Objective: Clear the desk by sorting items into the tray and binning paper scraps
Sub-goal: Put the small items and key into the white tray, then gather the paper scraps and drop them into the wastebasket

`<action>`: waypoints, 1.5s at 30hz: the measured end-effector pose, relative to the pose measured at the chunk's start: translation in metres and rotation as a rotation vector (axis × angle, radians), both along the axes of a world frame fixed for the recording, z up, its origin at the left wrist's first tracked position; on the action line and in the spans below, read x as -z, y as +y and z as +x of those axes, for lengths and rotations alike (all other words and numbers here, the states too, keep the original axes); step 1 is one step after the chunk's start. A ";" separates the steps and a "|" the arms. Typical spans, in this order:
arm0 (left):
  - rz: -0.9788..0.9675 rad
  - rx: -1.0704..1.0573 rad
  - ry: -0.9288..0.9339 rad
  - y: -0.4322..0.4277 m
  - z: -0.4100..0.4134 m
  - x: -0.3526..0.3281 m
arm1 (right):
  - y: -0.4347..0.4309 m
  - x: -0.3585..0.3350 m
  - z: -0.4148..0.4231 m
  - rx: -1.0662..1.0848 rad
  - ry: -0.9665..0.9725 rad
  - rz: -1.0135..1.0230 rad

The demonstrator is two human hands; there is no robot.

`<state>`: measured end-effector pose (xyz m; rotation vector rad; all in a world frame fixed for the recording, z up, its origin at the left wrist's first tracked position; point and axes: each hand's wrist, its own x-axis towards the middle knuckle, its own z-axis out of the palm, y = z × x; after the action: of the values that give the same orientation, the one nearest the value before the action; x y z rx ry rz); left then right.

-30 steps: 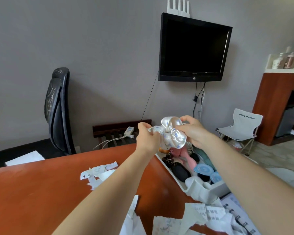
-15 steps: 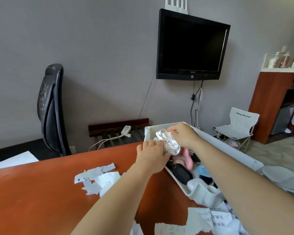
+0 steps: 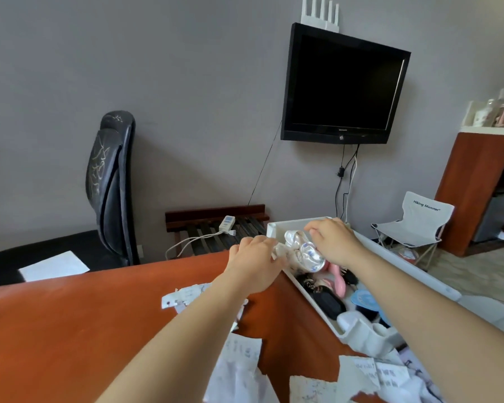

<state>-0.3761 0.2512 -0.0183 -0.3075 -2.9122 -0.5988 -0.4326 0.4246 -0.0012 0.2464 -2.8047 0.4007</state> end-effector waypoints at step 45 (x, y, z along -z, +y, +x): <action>0.109 -0.438 -0.416 -0.181 0.414 0.019 | -0.143 0.005 0.373 -0.473 -0.596 0.252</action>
<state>0.0383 0.0699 -0.0371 0.5186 -3.1516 -0.8170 -0.0595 0.2817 -0.0066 1.0091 -3.3650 0.2430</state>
